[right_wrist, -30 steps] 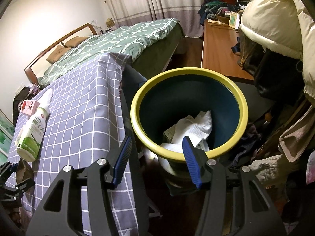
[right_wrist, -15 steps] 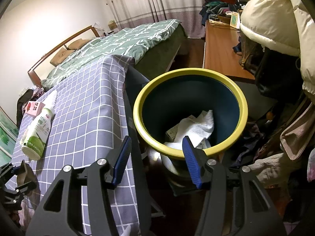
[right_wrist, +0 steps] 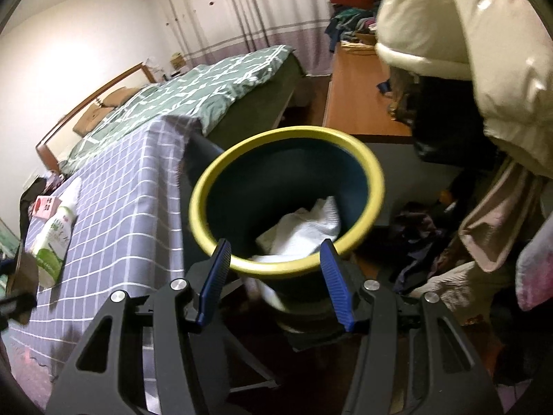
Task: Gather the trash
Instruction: 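Carry the brown tray over the yellow bin and open the left gripper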
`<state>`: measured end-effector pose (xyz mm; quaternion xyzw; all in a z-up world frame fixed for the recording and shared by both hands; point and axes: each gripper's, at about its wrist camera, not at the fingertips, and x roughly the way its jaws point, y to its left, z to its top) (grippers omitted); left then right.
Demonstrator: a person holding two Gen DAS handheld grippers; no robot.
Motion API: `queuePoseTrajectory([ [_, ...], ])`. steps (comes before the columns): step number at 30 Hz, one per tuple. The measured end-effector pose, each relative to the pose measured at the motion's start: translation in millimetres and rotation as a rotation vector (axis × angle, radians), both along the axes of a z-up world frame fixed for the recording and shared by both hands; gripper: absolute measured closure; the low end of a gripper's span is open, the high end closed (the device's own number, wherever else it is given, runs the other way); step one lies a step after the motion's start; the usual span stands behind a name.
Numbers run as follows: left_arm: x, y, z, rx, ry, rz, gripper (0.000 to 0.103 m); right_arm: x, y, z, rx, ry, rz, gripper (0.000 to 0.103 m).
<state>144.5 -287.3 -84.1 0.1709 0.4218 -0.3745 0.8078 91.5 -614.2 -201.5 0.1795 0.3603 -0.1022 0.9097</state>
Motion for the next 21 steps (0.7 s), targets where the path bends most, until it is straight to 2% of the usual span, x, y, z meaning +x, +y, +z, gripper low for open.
queuePoseTrajectory([
  [5,31,-67,0,-0.011,0.014,-0.034,0.034,-15,-18,-3,-0.018,-0.006,-0.045,0.051],
  [9,54,-130,-11,-0.006,0.031,-0.064,0.034,-24,-30,-9,-0.003,-0.003,-0.059,0.051],
  [15,74,-197,-34,0.015,0.047,-0.081,0.034,-28,-42,-20,0.027,0.014,-0.066,0.051],
  [17,79,-207,-40,0.019,0.054,-0.077,0.033,-28,-45,-23,0.035,0.019,-0.069,0.051],
  [18,83,-213,-43,0.020,0.058,-0.068,0.029,-28,-46,-24,0.038,0.022,-0.069,0.051],
  [19,84,-215,-44,0.017,0.057,-0.063,0.013,-28,-47,-25,0.043,0.023,-0.070,0.051],
  [20,86,-216,-44,0.009,0.051,-0.051,0.009,-28,-48,-26,0.046,0.024,-0.070,0.051],
  [21,87,-215,-43,-0.005,0.044,-0.037,0.009,-28,-48,-27,0.049,0.025,-0.070,0.051],
])
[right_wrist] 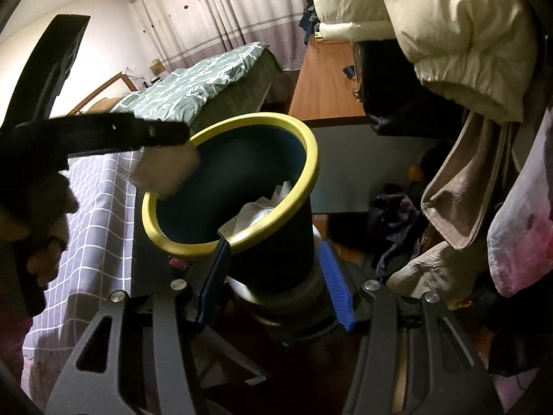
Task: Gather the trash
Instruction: 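Carry the brown tray over the yellow bin and open the left gripper, then move the right gripper toward the white foam net beside the pink carton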
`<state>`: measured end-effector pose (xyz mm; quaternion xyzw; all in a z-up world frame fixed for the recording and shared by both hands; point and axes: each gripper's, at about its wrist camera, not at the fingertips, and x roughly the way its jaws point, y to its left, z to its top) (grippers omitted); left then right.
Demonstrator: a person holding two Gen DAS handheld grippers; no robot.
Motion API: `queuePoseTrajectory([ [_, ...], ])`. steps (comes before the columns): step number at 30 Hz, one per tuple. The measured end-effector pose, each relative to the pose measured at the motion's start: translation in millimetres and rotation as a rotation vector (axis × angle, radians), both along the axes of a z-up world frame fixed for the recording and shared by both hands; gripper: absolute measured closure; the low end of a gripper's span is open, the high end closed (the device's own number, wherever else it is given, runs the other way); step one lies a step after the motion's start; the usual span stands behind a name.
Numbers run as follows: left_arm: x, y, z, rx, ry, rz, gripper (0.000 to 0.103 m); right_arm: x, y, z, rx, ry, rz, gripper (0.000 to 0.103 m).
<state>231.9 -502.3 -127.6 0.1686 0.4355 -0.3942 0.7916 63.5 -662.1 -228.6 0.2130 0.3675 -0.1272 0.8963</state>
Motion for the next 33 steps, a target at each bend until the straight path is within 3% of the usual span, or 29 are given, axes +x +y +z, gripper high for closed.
queuePoseTrajectory([
  [6,-1,30,18,-0.056,-0.001,0.025,0.009,4,3,-2,0.008,0.007,0.009,0.051],
  [12,-22,103,59,-0.159,-0.078,0.081,0.005,10,17,2,-0.006,0.005,0.041,0.051],
  [17,-43,179,78,-0.187,-0.144,0.145,0.005,18,39,10,-0.017,0.002,0.089,0.051],
  [25,-48,334,95,-0.208,-0.238,0.371,0.005,40,92,34,-0.039,-0.017,0.217,0.051],
  [33,-33,486,81,-0.185,-0.287,0.668,0.005,77,158,62,-0.070,-0.033,0.371,0.051],
])
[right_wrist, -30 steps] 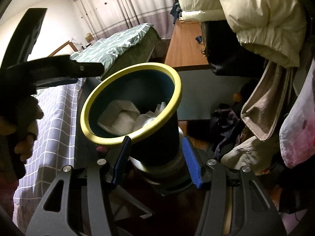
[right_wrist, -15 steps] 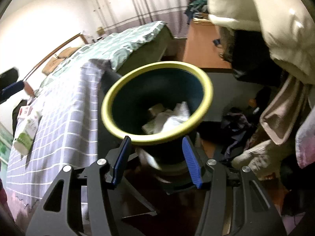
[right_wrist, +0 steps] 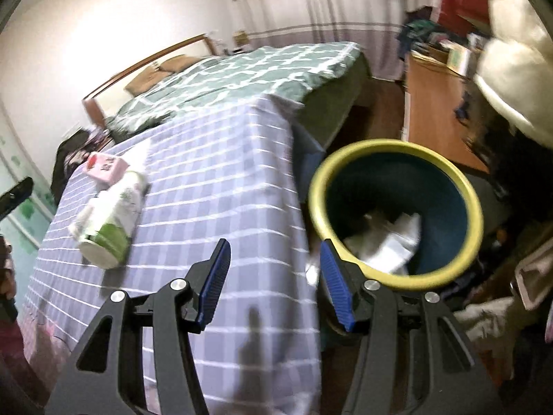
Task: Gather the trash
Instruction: 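Move the right gripper toward the white foam net beside the pink carton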
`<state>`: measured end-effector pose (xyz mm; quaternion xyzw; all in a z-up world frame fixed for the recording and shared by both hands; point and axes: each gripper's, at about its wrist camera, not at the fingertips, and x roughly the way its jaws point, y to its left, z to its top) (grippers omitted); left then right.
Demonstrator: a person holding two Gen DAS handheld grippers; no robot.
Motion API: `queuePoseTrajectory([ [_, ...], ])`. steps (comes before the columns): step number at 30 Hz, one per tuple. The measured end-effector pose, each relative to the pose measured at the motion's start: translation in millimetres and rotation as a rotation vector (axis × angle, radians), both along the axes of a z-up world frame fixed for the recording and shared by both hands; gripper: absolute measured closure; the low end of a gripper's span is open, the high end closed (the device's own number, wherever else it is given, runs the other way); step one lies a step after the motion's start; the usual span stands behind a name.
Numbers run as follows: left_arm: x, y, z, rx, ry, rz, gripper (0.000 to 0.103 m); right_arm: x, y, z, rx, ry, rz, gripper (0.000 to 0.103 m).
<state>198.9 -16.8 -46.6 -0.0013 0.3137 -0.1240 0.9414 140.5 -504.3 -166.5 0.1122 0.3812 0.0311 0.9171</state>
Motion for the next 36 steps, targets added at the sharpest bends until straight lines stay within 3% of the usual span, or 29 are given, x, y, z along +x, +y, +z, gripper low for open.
queuePoseTrajectory([
  [5,11,59,-18,0.015,-0.025,0.160,0.005,22,40,18,-0.024,-0.018,0.090,0.051],
  [7,14,76,-27,-0.013,-0.019,0.194,0.005,32,59,26,-0.034,-0.031,0.137,0.051],
  [11,23,90,-42,-0.047,0.024,0.185,0.005,53,94,35,-0.065,-0.033,0.218,0.051],
  [21,17,83,-45,-0.089,0.021,0.206,0.005,125,150,52,-0.084,-0.022,0.337,0.051],
  [29,18,79,-50,-0.061,0.028,0.215,0.005,216,190,38,-0.056,0.101,0.367,0.056],
  [36,20,77,-53,-0.062,0.042,0.204,0.005,261,203,13,0.000,0.215,0.335,0.056],
])
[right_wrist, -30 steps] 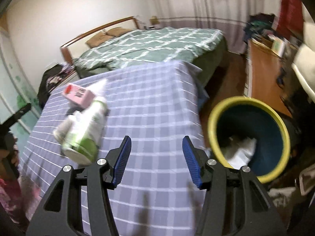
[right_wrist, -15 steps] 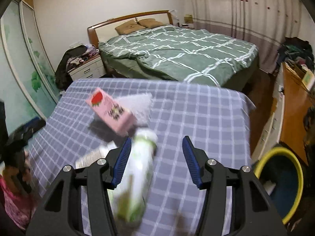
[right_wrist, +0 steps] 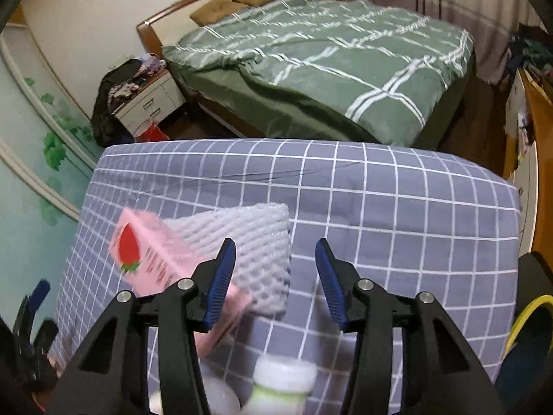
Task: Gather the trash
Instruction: 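Move the right gripper toward the white foam net beside the pink carton, then pinch the white foam net with the right gripper and lift it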
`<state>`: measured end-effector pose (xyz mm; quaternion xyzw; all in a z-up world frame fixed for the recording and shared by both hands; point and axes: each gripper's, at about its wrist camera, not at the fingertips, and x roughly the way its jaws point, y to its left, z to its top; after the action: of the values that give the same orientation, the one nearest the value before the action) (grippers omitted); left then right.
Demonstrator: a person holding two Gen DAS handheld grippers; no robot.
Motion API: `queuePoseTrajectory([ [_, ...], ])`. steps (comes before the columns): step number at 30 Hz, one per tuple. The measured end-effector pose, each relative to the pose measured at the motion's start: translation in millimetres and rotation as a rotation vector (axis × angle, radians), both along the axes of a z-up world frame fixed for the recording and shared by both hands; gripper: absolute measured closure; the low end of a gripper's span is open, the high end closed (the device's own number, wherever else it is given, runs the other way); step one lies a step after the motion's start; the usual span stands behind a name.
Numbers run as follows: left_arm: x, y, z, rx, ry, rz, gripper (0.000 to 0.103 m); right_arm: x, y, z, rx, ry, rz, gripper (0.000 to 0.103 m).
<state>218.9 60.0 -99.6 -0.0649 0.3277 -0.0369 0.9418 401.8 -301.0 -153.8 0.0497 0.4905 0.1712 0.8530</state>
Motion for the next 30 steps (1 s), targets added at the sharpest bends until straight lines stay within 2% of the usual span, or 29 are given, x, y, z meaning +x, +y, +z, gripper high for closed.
queuePoseTrajectory([
  [7,-1,-4,-1,0.001,0.000,-0.012,0.005,18,13,-15,0.018,0.081,0.015,0.057],
  [8,-1,-3,0,0.001,0.000,-0.013,0.005,18,14,-15,0.025,0.087,0.023,0.065],
  [9,-2,-4,0,0.002,-0.001,-0.015,0.005,18,16,-15,0.029,0.091,0.031,0.078],
  [11,-1,-5,-1,0.005,0.000,-0.016,0.005,16,19,-14,0.026,0.086,0.042,0.092],
  [15,-2,-7,-1,0.007,0.001,-0.020,0.005,4,20,-5,0.048,0.044,0.061,0.097],
  [21,-3,-9,0,0.013,-0.004,-0.025,0.005,-30,6,26,0.104,-0.048,0.072,0.097],
  [30,-5,-14,0,0.023,-0.010,-0.034,0.005,-86,-17,71,0.111,-0.207,0.060,0.097],
])
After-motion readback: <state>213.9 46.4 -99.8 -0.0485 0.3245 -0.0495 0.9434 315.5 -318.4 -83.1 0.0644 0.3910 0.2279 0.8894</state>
